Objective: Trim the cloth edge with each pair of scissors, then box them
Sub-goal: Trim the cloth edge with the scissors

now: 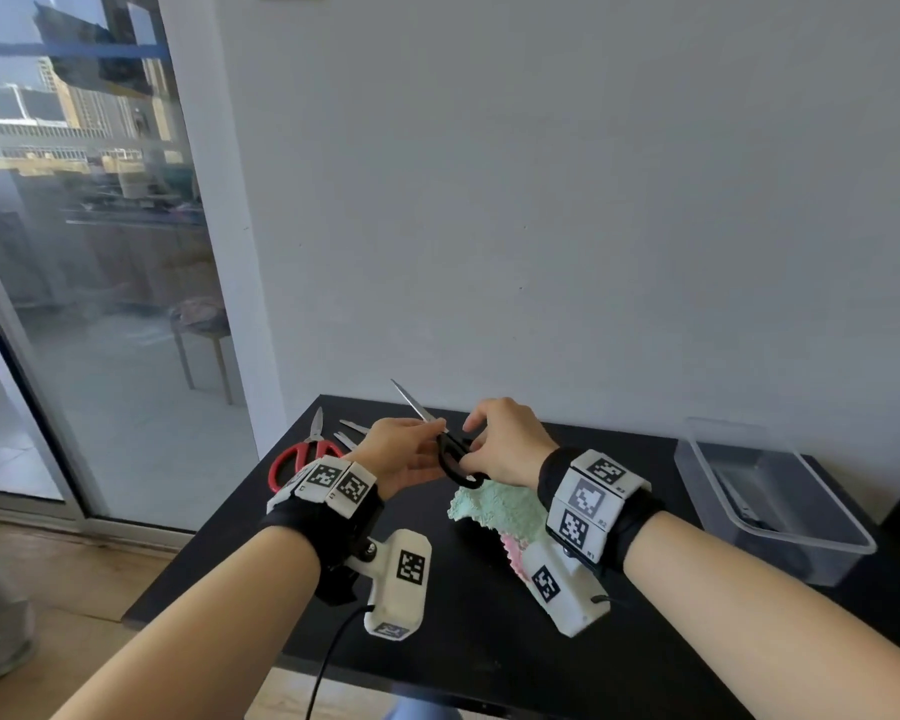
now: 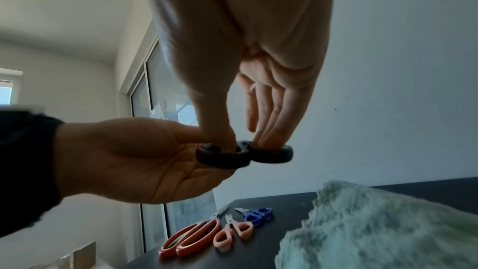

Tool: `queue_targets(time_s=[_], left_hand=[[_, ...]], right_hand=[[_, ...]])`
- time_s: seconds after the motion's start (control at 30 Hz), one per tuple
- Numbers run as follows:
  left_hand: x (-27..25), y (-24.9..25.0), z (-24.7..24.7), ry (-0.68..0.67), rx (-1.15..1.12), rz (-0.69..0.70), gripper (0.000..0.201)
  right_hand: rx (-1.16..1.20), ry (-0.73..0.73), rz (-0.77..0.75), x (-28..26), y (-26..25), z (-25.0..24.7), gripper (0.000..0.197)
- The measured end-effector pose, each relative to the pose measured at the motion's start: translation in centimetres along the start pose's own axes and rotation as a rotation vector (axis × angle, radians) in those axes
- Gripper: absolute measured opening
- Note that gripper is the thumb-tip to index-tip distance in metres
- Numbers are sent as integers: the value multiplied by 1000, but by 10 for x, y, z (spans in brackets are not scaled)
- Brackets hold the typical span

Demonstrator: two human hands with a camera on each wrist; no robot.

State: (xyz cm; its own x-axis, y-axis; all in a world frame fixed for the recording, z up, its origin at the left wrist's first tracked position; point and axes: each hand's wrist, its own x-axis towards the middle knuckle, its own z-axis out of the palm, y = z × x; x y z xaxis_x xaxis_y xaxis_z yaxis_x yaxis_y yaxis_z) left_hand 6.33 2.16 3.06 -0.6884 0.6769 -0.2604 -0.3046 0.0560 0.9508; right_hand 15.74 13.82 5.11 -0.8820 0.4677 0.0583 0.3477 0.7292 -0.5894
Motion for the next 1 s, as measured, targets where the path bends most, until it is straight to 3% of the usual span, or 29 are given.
queue_targets(time_s=[0.33,0.53,0.73,1.0], left_hand=[[1,-24,23,-58,54,-35,10],[1,-29,25,-115,272,-89,15],[3,-29,28,-181,317,-70,17],[6,-32,29,-318,377,-40,29]], right_hand=[[140,31,-65,-28,47,6,35],[159,46,-69,-29,64,8,24],[231,-103,-69,-23,71,9,16],[339,-266,-47,-26,78,3,20]])
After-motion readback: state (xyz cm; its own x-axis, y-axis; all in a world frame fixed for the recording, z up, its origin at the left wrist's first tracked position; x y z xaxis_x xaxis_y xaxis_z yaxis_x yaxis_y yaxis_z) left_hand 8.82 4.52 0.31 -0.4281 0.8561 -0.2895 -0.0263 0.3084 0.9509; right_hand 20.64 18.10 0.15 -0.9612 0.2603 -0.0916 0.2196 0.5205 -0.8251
